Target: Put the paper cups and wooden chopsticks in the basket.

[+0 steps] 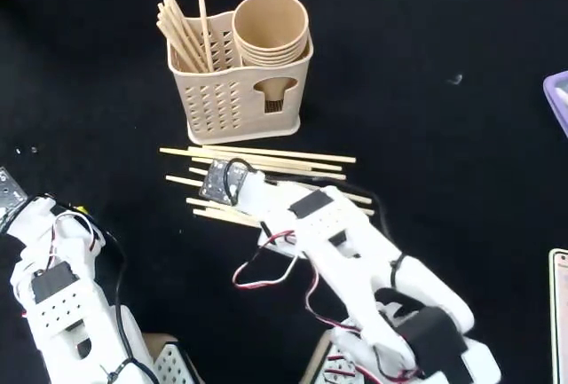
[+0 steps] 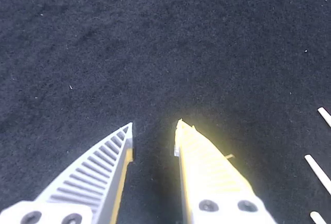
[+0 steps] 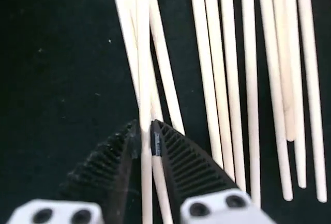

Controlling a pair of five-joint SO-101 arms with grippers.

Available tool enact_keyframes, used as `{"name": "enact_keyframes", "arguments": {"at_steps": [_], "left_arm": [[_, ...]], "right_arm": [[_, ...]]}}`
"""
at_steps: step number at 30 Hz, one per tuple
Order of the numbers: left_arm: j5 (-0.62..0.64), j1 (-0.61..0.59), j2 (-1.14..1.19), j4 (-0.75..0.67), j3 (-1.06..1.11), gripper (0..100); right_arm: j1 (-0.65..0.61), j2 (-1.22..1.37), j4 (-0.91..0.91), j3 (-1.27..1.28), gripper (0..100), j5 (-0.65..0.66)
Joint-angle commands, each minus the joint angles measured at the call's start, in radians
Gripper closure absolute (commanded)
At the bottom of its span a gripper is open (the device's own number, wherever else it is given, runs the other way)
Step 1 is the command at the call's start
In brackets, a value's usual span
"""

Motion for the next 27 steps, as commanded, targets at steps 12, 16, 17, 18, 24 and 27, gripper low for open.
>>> {"name": "enact_keyframes", "arguments": {"at_steps": [12, 16, 17, 18, 24, 27], "left_arm": [[0.008, 0.010, -0.015, -0.020, -0.038, 86], [0.008, 0.010, -0.015, -0.020, -0.038, 86], [0.008, 0.010, -0.015, -0.020, -0.038, 86], [0.008, 0.010, -0.015, -0.020, -0.038, 86], [0.008, 0.010, -0.015, -0.020, -0.038, 86], [0.008, 0.010, -0.015, -0.020, -0.038, 86]], "right_arm": [[-0.077, -0.053, -0.083, 0.039, 90.4, 0.002], [-0.075, -0.028, -0.083, 0.019, 84.0, 0.002], [-0.074, -0.021, -0.084, 0.019, 84.0, 0.002], [-0.074, -0.015, -0.084, 0.019, 84.0, 0.002], [-0.078, 0.048, -0.084, 0.019, 84.0, 0.003], [-0.078, 0.070, -0.080, 0.019, 84.0, 0.008]]}}
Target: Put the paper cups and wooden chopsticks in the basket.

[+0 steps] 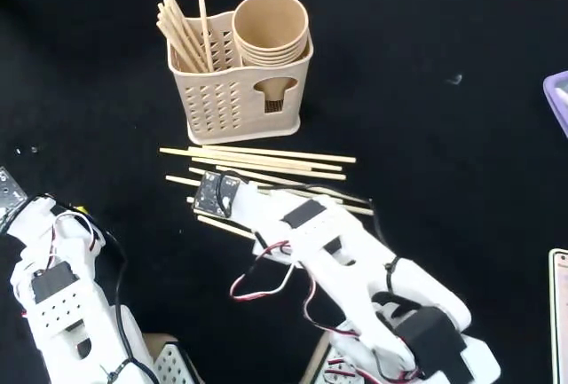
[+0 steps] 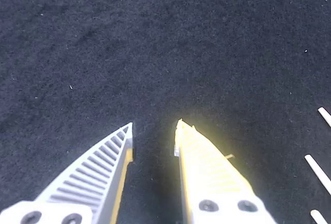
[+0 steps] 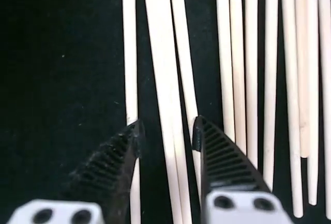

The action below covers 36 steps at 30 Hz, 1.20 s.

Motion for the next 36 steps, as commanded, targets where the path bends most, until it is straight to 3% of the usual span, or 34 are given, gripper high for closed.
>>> {"name": "enact_keyframes", "arguments": {"at_steps": [1, 3, 6, 36], "left_arm": [[0.008, 0.010, -0.015, -0.020, -0.038, 86], [0.008, 0.010, -0.015, -0.020, -0.038, 86], [0.008, 0.010, -0.015, -0.020, -0.038, 86], [0.008, 0.010, -0.015, -0.020, -0.039, 86]], "right_arm": [[-0.020, 0.024, 0.000, -0.027, 84.0, 0.006], [-0.020, 0.022, 0.000, -0.027, 87.1, 0.006], [-0.020, 0.022, -0.006, -0.028, 99.4, 0.002], [-0.032, -0.265, 0.091, 0.024, 98.8, -0.074]]}}
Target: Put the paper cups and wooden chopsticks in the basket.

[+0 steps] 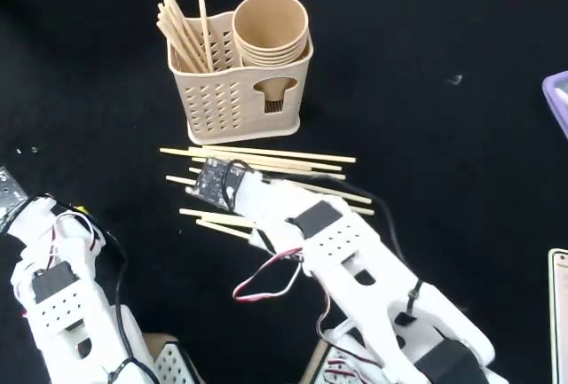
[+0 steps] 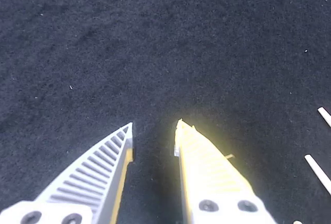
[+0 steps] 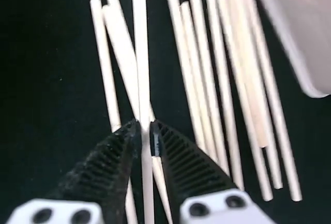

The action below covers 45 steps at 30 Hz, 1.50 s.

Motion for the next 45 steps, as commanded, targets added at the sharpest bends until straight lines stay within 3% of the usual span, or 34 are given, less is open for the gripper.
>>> {"name": "enact_keyframes", "arguments": {"at_steps": [1, 11, 17, 25, 29, 39, 45], "left_arm": [[0.008, 0.010, -0.015, -0.020, -0.039, 86], [0.008, 0.010, -0.015, -0.020, -0.039, 86], [0.008, 0.010, -0.015, -0.020, -0.039, 86], [0.008, 0.010, -0.015, -0.020, -0.039, 86], [0.008, 0.010, -0.015, -0.020, -0.039, 86], [0.008, 0.010, -0.015, -0.020, -0.039, 86], [0.008, 0.010, -0.015, -0.020, -0.039, 86]], "right_arm": [[-0.049, -0.041, 0.006, 0.031, 98.8, -0.009], [-0.101, -0.039, -0.032, 0.101, 97.7, -0.014], [-0.101, -0.039, -0.032, 0.101, 83.2, -0.066], [-0.106, -0.039, -0.041, 0.148, 82.6, -0.060], [-0.101, -0.039, -0.034, 0.157, 76.5, -0.068], [-0.101, -0.035, -0.032, 0.156, 78.0, -0.061], [-0.078, 0.131, 0.002, 0.044, 78.0, -0.063]]}}
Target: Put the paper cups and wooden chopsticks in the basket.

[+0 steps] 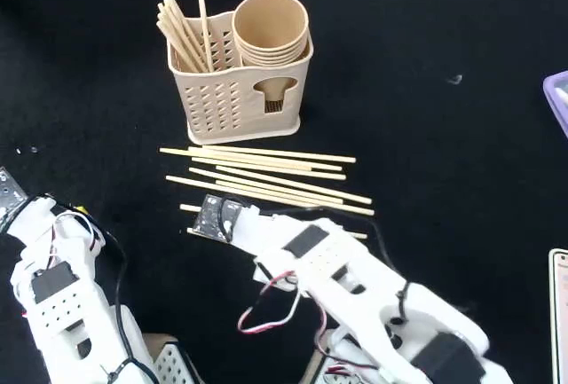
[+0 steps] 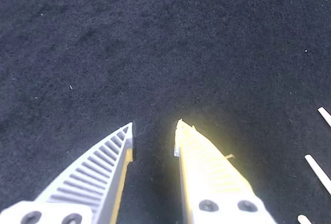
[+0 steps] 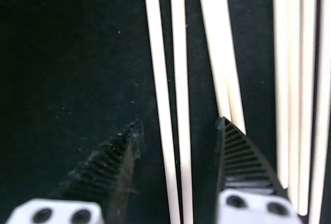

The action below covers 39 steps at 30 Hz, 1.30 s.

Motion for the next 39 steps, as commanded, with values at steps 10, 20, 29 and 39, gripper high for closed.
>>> {"name": "enact_keyframes", "arguments": {"at_steps": [10, 20, 29, 39], "left_arm": [[0.008, 0.010, -0.015, -0.020, -0.039, 86], [0.008, 0.010, -0.015, -0.020, -0.039, 86], [0.008, 0.010, -0.015, -0.020, -0.039, 86], [0.008, 0.010, -0.015, -0.020, -0.039, 86]], "right_arm": [[0.014, 0.163, 0.028, -0.147, 98.8, -0.006], [0.020, -0.082, 0.120, -0.183, 98.8, -0.008], [0.054, -0.475, 0.189, -0.202, 98.8, -0.054], [0.107, -0.638, -0.420, -0.262, 98.8, -0.385]]}}
